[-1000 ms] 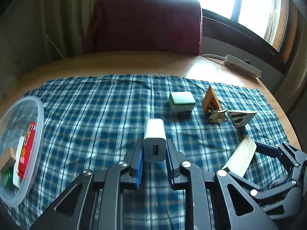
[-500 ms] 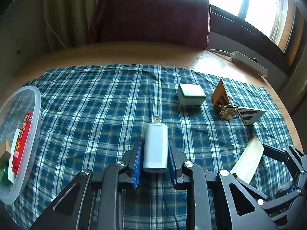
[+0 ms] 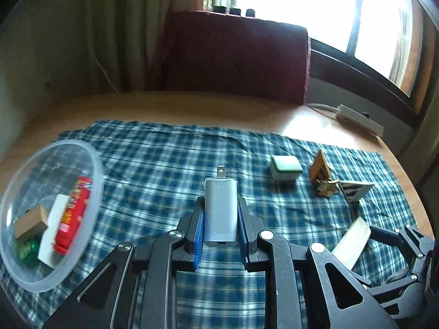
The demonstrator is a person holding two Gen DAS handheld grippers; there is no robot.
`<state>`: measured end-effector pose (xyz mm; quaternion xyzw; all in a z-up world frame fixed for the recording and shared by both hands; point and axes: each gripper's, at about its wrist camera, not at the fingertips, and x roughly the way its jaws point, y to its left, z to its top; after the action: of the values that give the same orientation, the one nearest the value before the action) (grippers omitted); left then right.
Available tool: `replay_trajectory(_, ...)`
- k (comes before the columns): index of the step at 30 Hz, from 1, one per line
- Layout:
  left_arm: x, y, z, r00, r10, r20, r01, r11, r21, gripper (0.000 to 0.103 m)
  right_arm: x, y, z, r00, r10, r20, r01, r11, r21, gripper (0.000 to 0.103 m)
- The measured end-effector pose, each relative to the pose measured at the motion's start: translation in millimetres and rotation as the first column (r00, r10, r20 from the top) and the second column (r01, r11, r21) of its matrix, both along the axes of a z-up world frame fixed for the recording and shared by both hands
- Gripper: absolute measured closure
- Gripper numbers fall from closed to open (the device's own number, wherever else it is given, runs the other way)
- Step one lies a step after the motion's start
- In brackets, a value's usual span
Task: Organize rigid objects
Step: 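Carry the white charger into the clear bowl and open the left gripper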
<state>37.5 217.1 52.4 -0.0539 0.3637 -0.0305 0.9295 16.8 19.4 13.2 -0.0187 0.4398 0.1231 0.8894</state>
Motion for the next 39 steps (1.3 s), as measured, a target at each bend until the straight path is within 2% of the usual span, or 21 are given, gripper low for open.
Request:
replay_trajectory(18,-15,103,11,0.977,0.207,0.058,-0.207,0.978,-0.003,0.081,-12,10,0,1.000,-0.021,-0.010,0.021,0.999,0.034,0.008)
replay_trajectory(34,-16,160,8,0.948,0.314,0.056,-0.314,0.949,-0.009,0.080,-10,15,-3,0.999,-0.032,0.002,0.032,0.999,0.011,0.008)
replay_trajectory(35,-16,163,8,0.944,0.326,0.055,-0.325,0.945,-0.011,0.078,-11,14,-3,1.000,-0.031,0.002,0.031,0.999,0.010,0.008)
replay_trajectory(37,-16,170,7,0.936,0.350,0.048,-0.349,0.937,-0.022,0.067,-11,16,-4,0.999,-0.033,0.005,0.033,0.999,0.008,0.008)
replay_trajectory(39,-18,178,5,0.927,0.373,0.045,-0.372,0.927,-0.043,0.051,-12,17,-4,0.999,-0.034,0.007,0.034,0.999,0.005,0.008)
